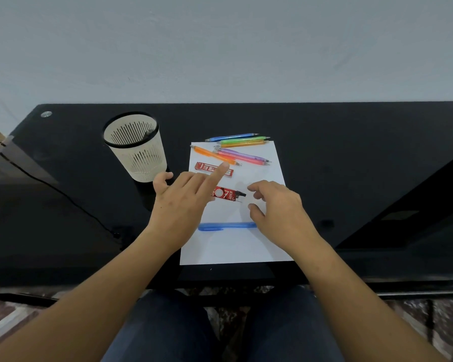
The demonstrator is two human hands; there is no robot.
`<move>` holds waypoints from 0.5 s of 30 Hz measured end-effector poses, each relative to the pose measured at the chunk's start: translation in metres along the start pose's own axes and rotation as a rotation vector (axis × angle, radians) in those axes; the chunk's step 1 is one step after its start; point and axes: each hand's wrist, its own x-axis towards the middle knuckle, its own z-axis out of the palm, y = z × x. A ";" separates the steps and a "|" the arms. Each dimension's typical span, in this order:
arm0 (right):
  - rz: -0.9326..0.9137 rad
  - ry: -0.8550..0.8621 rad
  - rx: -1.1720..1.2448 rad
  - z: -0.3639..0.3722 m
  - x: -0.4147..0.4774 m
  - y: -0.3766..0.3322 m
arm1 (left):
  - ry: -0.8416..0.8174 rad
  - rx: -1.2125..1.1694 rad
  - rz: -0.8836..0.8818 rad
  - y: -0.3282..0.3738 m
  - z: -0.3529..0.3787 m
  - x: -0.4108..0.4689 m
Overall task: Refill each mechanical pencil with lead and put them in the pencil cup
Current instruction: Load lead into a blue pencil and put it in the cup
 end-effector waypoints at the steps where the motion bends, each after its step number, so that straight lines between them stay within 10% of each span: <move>1: -0.005 -0.004 -0.029 0.000 0.000 0.000 | 0.004 0.006 0.001 0.000 0.000 0.000; 15: -0.030 -0.038 0.046 0.001 0.001 -0.005 | -0.001 -0.021 -0.003 0.000 -0.003 0.000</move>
